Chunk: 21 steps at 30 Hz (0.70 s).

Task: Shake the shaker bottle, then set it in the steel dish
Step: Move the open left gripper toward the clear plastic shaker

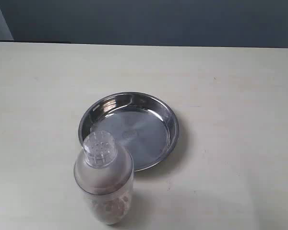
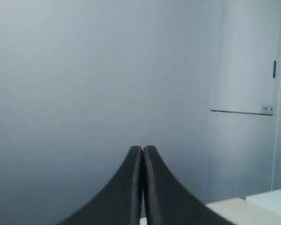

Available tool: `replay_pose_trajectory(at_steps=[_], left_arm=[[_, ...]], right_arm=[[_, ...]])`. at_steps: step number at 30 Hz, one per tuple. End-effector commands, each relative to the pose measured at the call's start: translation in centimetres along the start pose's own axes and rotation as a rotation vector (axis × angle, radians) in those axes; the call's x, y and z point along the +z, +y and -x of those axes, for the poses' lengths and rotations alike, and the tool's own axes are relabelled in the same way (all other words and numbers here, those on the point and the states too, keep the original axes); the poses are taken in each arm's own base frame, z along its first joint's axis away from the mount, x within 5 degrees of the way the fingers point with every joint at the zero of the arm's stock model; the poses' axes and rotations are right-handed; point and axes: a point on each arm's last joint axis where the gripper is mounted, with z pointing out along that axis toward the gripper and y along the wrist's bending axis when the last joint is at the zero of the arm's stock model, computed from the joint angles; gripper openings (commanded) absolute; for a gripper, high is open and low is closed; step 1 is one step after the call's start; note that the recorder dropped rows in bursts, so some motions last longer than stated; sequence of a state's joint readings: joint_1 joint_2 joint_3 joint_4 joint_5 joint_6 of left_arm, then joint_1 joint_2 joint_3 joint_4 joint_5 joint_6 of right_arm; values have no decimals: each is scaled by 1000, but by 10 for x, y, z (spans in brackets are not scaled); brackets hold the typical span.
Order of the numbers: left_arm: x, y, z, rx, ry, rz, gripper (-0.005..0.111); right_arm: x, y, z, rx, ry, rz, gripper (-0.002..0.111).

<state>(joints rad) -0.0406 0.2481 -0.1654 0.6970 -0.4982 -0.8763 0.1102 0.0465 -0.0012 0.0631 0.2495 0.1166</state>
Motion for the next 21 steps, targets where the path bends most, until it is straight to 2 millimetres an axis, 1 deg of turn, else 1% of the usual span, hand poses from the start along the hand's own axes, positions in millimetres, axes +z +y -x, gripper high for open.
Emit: replay_pose_trajectory(at_steps=[1,6,8,10,13,15,16,18,19,21], left_arm=[[31,1,7,12,73,-65,2],[63,0,14,75,107,-177,16],[73,2,16,57,111,-191,24],[81,1,17,32,117,-216,32],[87,2,13,30,137,-245,42],[88,1,12,21,135,-258,51],[89,0,12,18,128,-285,60],[90,-3,11,7,113,-325,74],[91,-4,10,-12,112,-351,86],[92,-6,7,-55,132,-385,101]], right_arm=[[0,0,1,0,-7,-5,-1],[0,0,1,0,-7,-5,-1],[0,0,1,0,-7,-5,-1],[0,0,0,-2,-6,1,-1],[0,1,0,-4,-4,11,-1],[0,1,0,-4,-4,11,-1],[0,1,0,-4,-4,11,-1],[0,1,0,-4,-4,11,-1],[0,1,0,-4,-4,11,-1],[0,1,0,-4,-4,11,-1]])
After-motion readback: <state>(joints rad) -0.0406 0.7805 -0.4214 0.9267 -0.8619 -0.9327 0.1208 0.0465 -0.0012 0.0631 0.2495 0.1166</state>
